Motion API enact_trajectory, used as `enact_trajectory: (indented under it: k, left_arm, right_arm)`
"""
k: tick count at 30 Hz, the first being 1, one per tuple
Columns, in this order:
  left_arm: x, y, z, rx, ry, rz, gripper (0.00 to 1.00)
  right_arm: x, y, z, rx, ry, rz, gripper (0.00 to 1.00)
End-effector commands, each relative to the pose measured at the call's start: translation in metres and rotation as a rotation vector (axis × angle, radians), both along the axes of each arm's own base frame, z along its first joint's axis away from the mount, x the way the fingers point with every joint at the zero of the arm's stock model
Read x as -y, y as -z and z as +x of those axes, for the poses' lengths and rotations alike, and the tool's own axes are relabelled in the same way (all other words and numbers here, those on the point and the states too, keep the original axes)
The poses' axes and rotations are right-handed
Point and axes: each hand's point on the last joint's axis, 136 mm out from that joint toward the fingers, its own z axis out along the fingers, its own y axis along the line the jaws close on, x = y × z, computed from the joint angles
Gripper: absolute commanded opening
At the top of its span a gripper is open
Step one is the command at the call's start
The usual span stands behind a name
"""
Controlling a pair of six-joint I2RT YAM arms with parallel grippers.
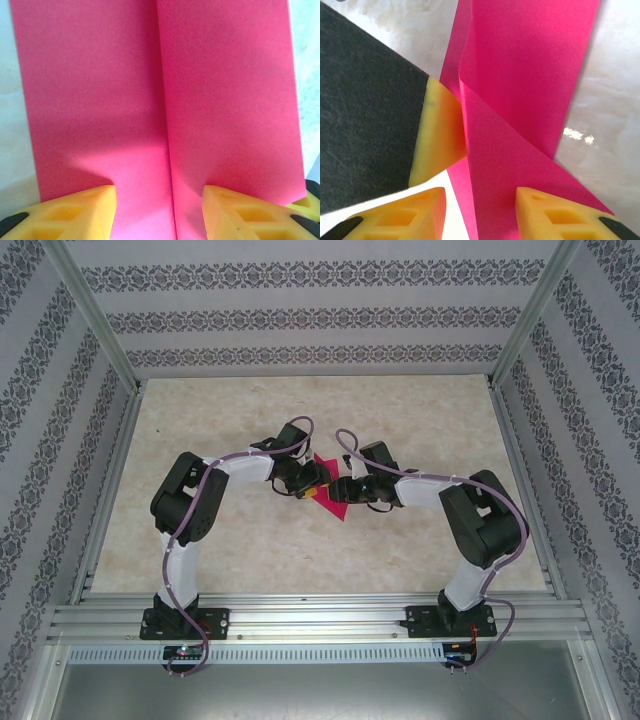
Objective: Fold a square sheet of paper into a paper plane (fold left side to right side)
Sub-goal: Fourth fold the wing at the center of the table.
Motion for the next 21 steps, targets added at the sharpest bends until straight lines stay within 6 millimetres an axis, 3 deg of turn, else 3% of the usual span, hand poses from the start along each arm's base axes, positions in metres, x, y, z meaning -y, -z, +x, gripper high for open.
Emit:
enact_trajectory:
  k: [1, 8, 16, 21]
  left_arm:
    - [-0.0101, 0.0216, -0.0071, -0.039, -0.010, 0.084, 0.51]
    - [-0.0099, 0.0197, -0.0070, -0.035, -0.008, 0.084, 0.51]
    - [-0.0109, 0.0206, -0.0074, -0.036, -0.007, 0.088, 0.51]
    - [-0.0103, 0.0253, -0.0075, -0.044, -0.006, 0.089, 0.52]
  right_arm:
    - [-0.0077, 0.0008, 0.0045, 0.021, -0.022, -0.014, 0.40]
    - [-0.0126, 0.0025, 0.0041, 0.016, -0.037, -0.007, 0.30]
    - [-0.0161, 0.0017, 0.0042, 0.016, -0.054, 0.012, 0.11]
    - [-0.0166, 0.0032, 0.0045, 0.007, -0.058, 0.029, 0.08]
